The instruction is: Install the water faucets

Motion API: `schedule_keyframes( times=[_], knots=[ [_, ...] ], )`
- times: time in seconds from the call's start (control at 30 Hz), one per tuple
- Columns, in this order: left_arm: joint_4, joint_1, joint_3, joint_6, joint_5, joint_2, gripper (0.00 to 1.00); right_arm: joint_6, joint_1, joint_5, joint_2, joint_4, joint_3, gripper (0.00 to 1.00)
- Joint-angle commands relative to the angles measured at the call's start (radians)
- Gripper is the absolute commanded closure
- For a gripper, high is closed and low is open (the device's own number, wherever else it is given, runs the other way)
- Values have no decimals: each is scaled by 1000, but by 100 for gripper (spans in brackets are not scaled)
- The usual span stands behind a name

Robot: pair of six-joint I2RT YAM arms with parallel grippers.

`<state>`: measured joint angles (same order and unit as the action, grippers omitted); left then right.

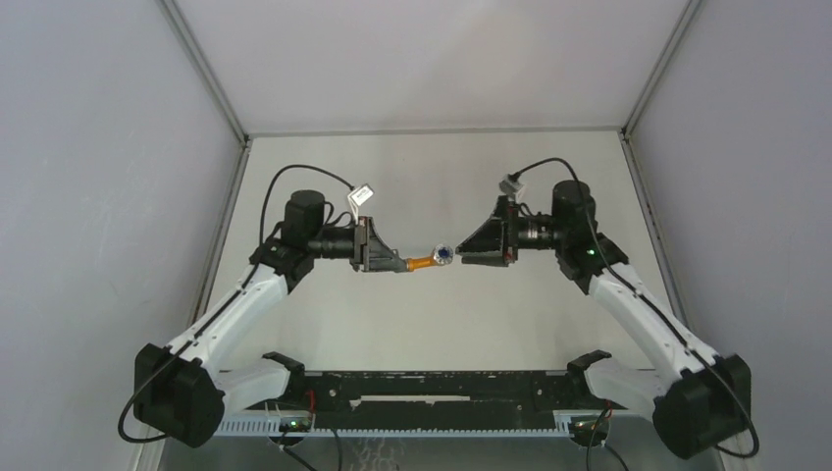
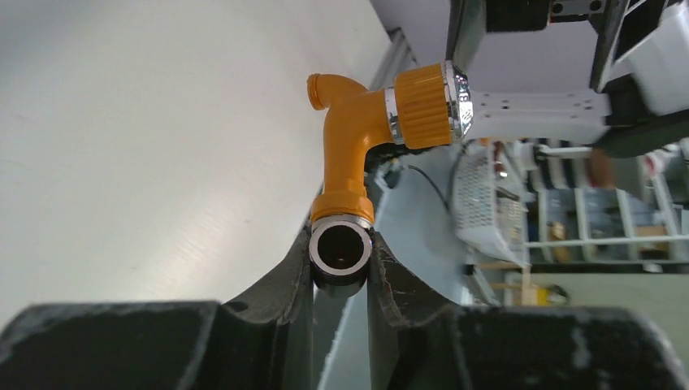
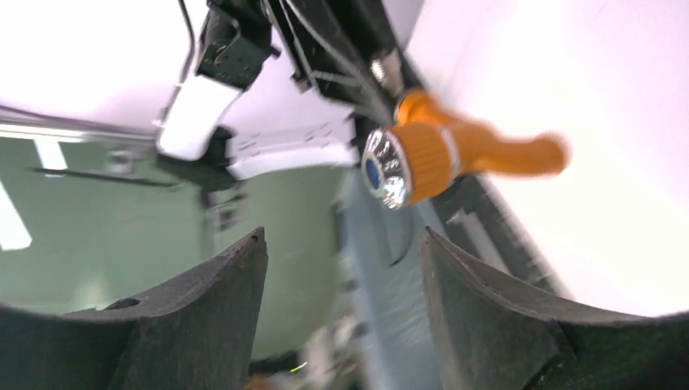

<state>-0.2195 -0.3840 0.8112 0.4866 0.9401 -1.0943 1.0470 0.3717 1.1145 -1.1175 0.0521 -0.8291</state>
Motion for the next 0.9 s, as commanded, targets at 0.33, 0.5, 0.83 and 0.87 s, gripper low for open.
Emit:
schedule_keyframes(
  times=[0.33,0.5,0.83,0.87],
  knots=[
    [52,10,146,173,340,-9,100,-994,263,-550,471,-166,220,13],
    [16,8,157,157,356,-5,100,-1093,365,-587,411,-232,221,12],
    [-19,6,143,112,365,17,100,-1034,411,-530,272,-360,178,15],
    [-22,6,145,108,363,18,100,-1019,411,-529,260,-352,165,20]
  ],
)
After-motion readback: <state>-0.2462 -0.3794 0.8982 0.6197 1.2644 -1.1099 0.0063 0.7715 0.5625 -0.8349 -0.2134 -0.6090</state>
